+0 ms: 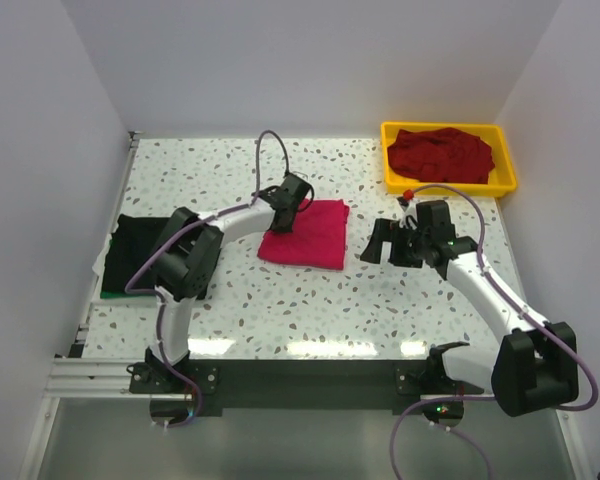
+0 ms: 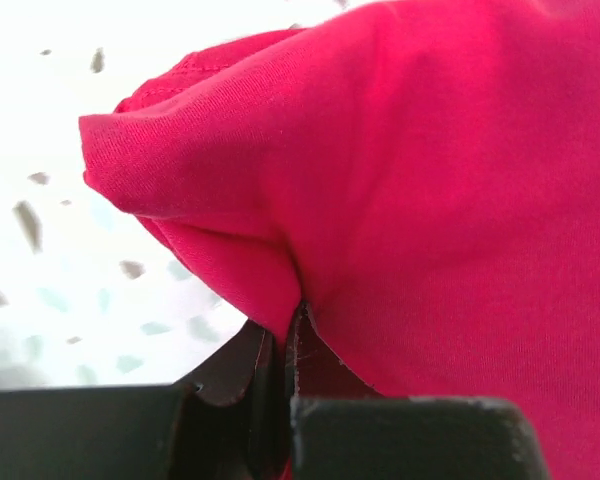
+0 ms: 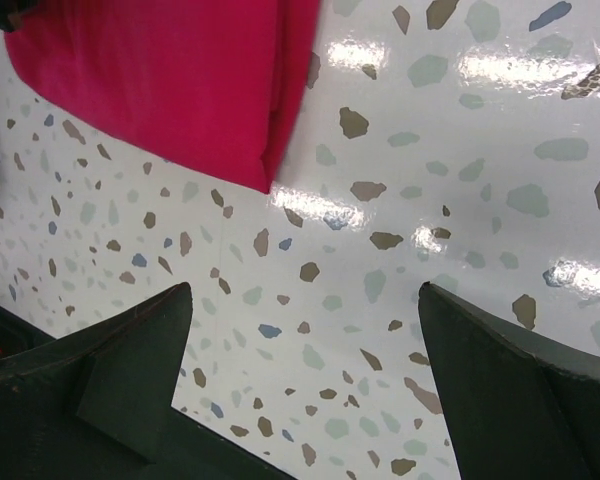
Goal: Fold and stack the t-shirts
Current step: Neatly place the folded tshirt to the corner
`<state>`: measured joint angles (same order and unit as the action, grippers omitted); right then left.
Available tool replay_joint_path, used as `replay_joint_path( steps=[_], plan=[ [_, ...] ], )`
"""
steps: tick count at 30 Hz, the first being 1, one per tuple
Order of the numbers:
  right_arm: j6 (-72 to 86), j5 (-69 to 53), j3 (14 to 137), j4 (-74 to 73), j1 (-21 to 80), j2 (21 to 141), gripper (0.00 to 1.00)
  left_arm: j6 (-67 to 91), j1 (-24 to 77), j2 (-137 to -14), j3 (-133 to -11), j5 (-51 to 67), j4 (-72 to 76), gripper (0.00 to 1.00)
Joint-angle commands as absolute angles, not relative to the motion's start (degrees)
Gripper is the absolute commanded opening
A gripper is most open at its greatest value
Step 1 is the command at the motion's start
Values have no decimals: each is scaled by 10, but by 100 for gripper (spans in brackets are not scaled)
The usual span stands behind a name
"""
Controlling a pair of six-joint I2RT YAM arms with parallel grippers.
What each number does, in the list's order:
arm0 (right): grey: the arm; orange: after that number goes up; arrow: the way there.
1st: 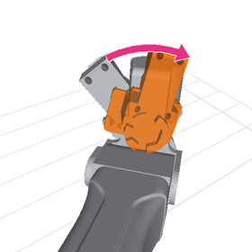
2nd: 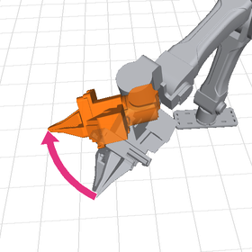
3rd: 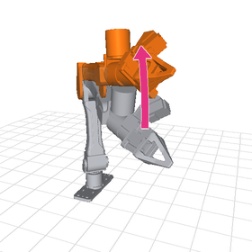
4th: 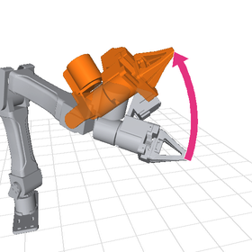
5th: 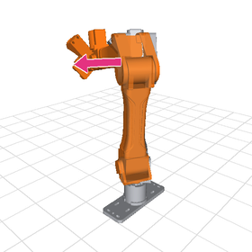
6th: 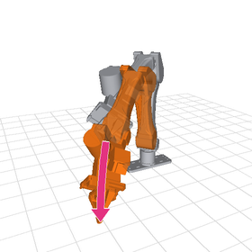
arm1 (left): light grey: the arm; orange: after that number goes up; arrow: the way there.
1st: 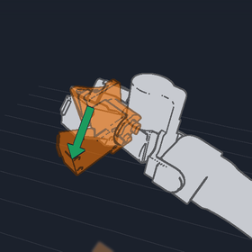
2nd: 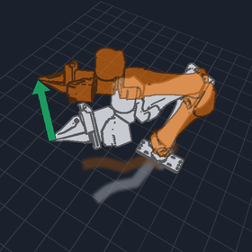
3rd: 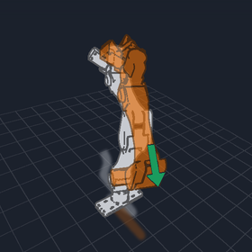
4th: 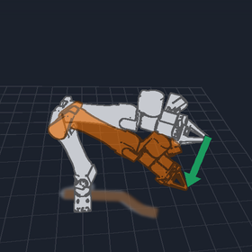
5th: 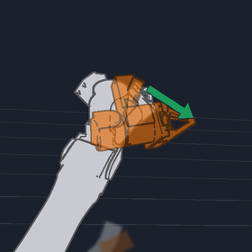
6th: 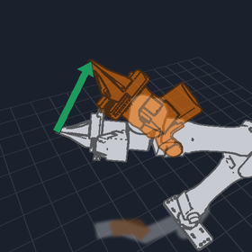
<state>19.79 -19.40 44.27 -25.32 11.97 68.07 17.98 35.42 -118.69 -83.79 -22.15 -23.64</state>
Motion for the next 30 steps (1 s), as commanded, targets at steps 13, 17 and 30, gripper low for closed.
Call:
replay_joint_path(
  steps=[13, 17, 30],
  plan=[
    [184, -152, 441, -276, 120, 660, 99, 30, 353, -937, -733, -412, -430, 0],
    [185, -153, 440, -275, 120, 666, 99, 10, 354, -894, -717, -439, -476, 0],
    [186, -154, 440, -272, 120, 678, 99, -115, 316, -774, -673, -539, -468, 0]
  ],
)
